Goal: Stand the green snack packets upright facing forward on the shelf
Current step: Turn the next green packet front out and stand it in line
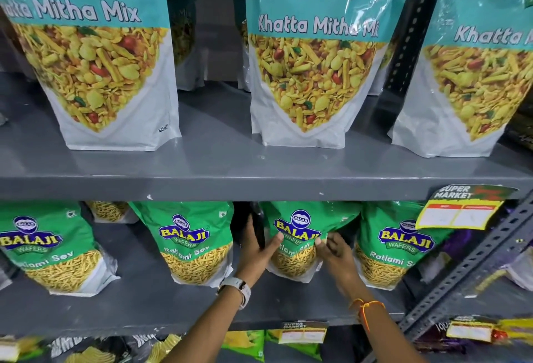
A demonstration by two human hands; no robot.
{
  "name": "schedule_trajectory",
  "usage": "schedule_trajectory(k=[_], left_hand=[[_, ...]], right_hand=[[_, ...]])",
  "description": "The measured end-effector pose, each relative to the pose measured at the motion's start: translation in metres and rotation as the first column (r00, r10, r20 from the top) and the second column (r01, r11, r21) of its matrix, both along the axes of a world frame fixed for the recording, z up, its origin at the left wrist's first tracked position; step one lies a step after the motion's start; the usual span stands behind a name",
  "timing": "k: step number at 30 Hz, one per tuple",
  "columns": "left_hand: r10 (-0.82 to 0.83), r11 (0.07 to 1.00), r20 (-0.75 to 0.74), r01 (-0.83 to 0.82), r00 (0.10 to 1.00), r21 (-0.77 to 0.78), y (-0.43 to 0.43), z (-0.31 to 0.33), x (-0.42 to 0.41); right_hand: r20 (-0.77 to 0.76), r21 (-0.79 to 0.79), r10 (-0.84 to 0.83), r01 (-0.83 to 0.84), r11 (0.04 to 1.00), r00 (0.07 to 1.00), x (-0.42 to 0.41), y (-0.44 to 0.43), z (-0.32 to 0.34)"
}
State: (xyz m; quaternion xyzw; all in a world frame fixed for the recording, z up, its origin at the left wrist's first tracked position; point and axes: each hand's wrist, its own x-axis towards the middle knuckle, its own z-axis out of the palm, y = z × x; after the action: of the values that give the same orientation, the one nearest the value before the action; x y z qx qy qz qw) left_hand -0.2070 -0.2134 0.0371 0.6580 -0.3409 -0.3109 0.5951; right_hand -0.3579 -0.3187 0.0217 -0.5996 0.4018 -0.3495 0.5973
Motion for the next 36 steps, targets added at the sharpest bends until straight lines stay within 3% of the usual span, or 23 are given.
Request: schedule_trajectory(k=[2, 8, 10, 13, 15, 19, 36], left_hand=[[-0.084, 0.996, -0.083, 0.085, 0.993, 0.007, -0.001, -0.003, 0.004], [0.034, 0.997, -0.041, -0.037, 0.999, -0.062, -0.002, -0.012, 0.003], [-0.045, 0.997, -0.050, 0.041, 0.998, -0.068, 0.000, -0.017, 0.008], [-0.197, 0.980, -0.035, 0.198, 0.980, 0.032, 0.005, -0.032, 0.017], [-0.241, 0.965, -0.042, 0.244, 0.970, 0.100, 0.007, -0.045, 0.023], [-0.177, 0.977, 0.003, 0.175, 0.984, 0.119, 0.004, -0.052, 0.029], [-0.101, 0.986, 0.208, 0.070, 0.973, 0.152, 0.030, -0.056, 0.010]], right_hand=[[-0.007, 0.014, 0.040, -0.040, 0.999, 0.999, 0.002, -0.004, -0.001], [0.051, 0.017, 0.163, -0.164, 0.986, 0.985, 0.003, -0.006, 0.005], [0.085, 0.076, 0.213, -0.219, 0.973, 0.973, -0.003, -0.009, -0.002], [-0.006, 0.055, 0.394, -0.393, 0.918, 0.919, -0.008, -0.011, -0.009], [-0.073, 0.035, 0.347, -0.345, 0.938, 0.935, -0.003, -0.011, -0.017], [-0.104, -0.024, 0.225, -0.229, 0.973, 0.969, 0.002, -0.014, -0.028], [-0.158, -0.056, 0.211, -0.222, 0.974, 0.965, -0.011, 0.010, -0.036]])
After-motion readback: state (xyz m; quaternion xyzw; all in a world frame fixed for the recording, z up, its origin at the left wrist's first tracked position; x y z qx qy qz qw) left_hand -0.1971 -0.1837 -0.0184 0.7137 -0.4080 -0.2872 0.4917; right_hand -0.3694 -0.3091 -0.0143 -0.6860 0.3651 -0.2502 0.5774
